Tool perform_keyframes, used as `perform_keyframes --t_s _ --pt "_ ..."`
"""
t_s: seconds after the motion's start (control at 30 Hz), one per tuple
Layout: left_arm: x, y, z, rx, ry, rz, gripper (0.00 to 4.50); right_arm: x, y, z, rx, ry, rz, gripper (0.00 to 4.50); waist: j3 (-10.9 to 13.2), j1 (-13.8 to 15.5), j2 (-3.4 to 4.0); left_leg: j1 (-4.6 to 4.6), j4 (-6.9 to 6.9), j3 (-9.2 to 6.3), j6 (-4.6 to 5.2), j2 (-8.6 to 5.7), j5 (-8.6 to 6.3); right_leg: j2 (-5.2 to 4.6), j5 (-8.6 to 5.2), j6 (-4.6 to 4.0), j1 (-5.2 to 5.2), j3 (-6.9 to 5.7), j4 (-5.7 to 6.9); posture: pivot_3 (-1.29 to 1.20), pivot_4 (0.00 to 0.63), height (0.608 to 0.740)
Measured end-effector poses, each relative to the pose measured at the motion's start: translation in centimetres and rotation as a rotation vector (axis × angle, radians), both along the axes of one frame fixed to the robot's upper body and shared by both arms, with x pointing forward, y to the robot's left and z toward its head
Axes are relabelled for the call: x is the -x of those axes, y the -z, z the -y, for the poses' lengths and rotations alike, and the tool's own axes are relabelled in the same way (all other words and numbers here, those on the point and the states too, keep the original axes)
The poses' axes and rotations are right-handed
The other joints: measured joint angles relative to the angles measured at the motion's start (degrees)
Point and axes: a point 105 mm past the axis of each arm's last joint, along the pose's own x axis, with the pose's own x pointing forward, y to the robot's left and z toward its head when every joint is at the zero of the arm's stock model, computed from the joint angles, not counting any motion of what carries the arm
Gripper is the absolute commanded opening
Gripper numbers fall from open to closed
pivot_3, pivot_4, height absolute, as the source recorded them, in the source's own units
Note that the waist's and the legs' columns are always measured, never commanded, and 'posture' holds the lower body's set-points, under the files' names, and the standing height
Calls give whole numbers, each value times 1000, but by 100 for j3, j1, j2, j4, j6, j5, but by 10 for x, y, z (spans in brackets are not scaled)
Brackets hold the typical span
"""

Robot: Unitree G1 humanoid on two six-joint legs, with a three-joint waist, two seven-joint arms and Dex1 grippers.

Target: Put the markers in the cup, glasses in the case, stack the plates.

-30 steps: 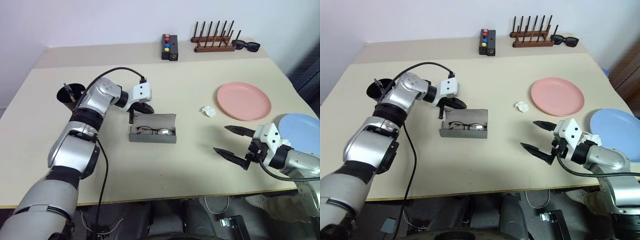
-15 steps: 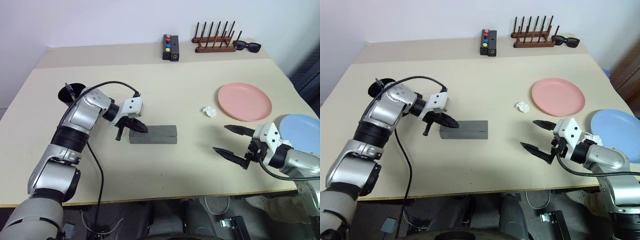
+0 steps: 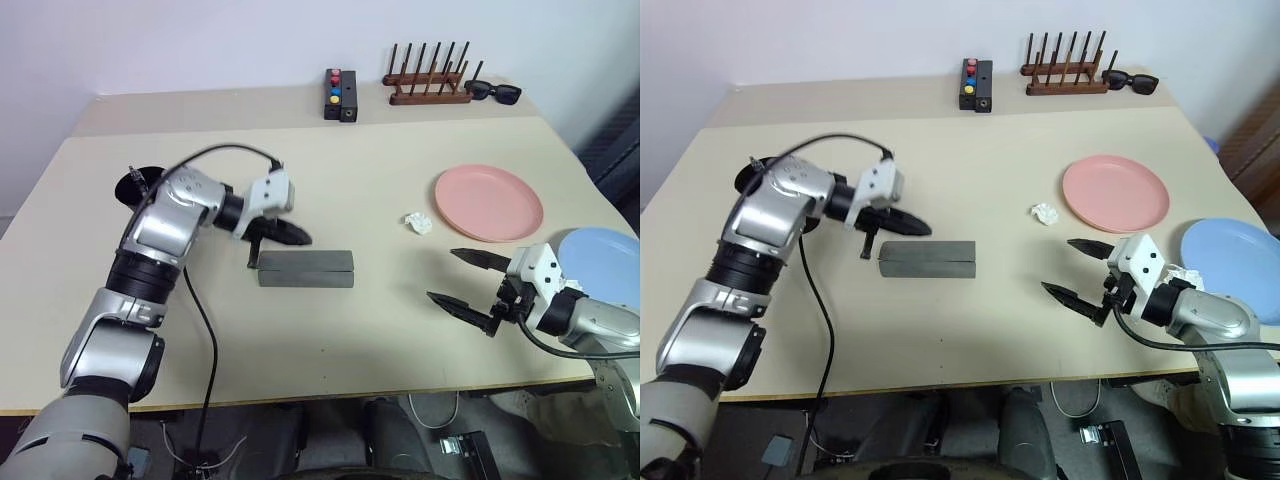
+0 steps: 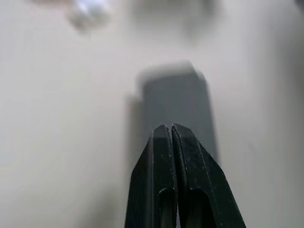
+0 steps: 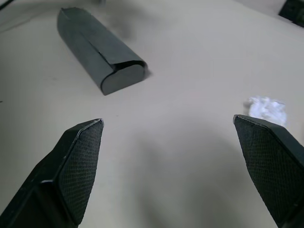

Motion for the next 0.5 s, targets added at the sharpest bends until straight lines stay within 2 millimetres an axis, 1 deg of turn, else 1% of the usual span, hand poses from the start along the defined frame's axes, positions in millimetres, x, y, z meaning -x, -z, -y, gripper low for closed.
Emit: perform_keyframes --t_s 0.07,0.17,0.23,0.27,0.3,0.4,0.43,0.47,0.5 --pt "3 -13 3 61 -1 14 63 -2 -2 4 -3 29 6 4500 0 -1 1 0 0 0 0 0 0 0 0 0 0 0 0 0 150 740" --pt "11 -22 11 106 19 35 63 -6 -5 13 -3 94 8 4500 -1 5 1 0 0 0 0 0 0 0 0 0 0 1 0 0 150 740" --pt "16 -19 14 128 21 27 582 -8 -7 18 1 137 14 4500 -1 5 2 0 0 1 -1 0 0 -1 0 0 0 1 0 0 150 740" --pt "18 -14 16 139 20 16 894 -10 -8 23 12 171 19 4500 -2 5 4 1 0 1 -1 0 0 -1 0 0 0 2 0 0 150 740" --pt "20 -9 17 149 18 -4 1325 -11 -9 27 21 198 23 4500 -2 5 4 1 0 2 -1 0 0 -1 0 0 0 3 1 0 150 740" --pt "27 6 24 187 13 -67 2918 -15 -11 40 81 267 14 4500 -2 7 3 0 0 3 -1 0 0 -1 0 0 0 3 1 0 150 740" --pt "30 8 27 202 8 -79 3365 -16 -12 45 95 297 11 4500 -2 12 3 0 0 3 -1 0 0 -1 0 0 0 3 0 0 150 740" --pt "33 8 30 223 3 -86 3983 -17 -12 52 110 333 6 4500 -2 17 4 0 0 3 0 -1 0 -2 0 0 0 4 0 0 150 740" --pt "35 8 34 242 1 -93 4478 -18 -13 59 128 372 -1 4500 -2 20 3 0 0 3 -1 -1 0 -3 0 0 0 4 -1 0 150 740"
